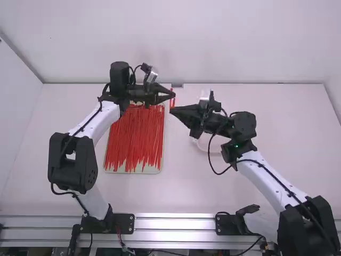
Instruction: Fasten the cable tie
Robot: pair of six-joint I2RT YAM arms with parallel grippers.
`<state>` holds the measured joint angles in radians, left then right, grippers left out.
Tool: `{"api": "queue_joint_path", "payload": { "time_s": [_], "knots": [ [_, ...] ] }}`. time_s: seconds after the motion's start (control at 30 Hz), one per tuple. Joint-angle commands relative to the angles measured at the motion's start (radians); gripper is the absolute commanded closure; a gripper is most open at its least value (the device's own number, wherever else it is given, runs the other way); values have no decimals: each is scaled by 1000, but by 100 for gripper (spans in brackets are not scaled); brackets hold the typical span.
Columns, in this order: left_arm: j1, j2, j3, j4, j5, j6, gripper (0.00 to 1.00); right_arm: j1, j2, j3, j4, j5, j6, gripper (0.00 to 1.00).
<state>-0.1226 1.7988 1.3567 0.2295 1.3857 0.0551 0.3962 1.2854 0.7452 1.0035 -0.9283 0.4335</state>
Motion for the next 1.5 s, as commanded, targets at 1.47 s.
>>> {"api": "queue_joint_path", "payload": {
  "time_s": [1.47],
  "knots": [
    [5, -1, 23, 272, 185, 544, 98, 14, 188, -6, -62, 32, 422, 100]
  ]
}}
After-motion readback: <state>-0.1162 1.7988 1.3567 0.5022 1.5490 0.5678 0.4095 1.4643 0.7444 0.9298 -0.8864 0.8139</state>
